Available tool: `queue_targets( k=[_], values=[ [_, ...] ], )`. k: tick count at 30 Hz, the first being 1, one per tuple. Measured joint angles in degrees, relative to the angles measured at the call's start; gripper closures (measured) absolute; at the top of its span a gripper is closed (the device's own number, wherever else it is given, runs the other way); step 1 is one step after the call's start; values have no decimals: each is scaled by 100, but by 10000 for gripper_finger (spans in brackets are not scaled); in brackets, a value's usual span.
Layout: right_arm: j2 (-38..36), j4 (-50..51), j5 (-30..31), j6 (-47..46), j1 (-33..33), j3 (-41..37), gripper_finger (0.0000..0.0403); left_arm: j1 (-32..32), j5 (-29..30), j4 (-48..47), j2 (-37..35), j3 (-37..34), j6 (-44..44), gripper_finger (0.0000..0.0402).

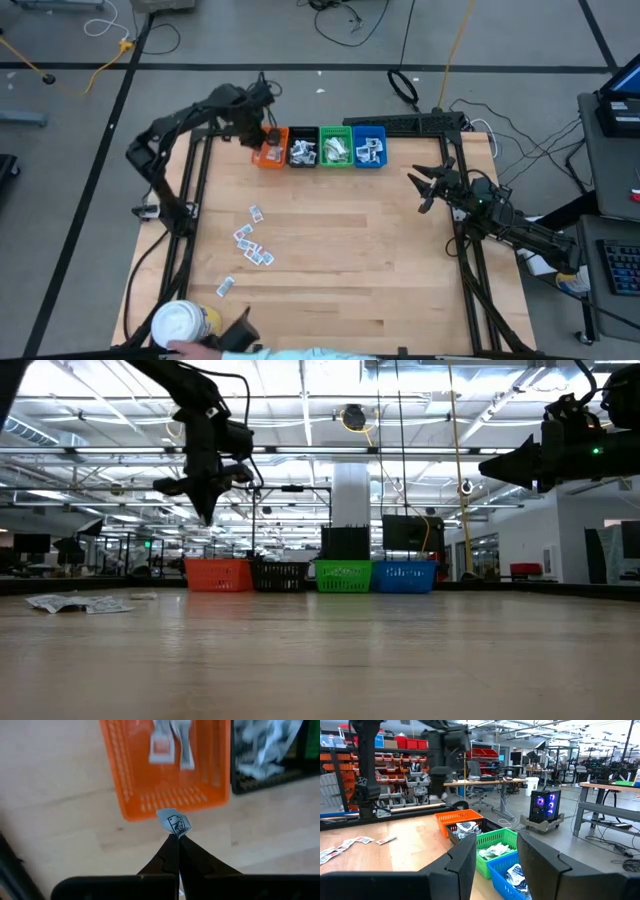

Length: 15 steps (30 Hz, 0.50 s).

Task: Pick & Place First Aid Supplies
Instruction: Put the red packet into the orange bin

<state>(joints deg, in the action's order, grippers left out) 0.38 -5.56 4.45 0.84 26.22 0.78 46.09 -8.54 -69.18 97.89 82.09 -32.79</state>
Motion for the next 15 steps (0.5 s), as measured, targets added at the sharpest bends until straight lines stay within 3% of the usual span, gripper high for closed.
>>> queue_targets(
  k=[5,15],
  values=[
    [0,1,2,1,-2,2,264,333,223,-104,448,674,229,401],
    [1,1,2,1,0,2,264,441,388,425,1474,706,251,401]
  ],
)
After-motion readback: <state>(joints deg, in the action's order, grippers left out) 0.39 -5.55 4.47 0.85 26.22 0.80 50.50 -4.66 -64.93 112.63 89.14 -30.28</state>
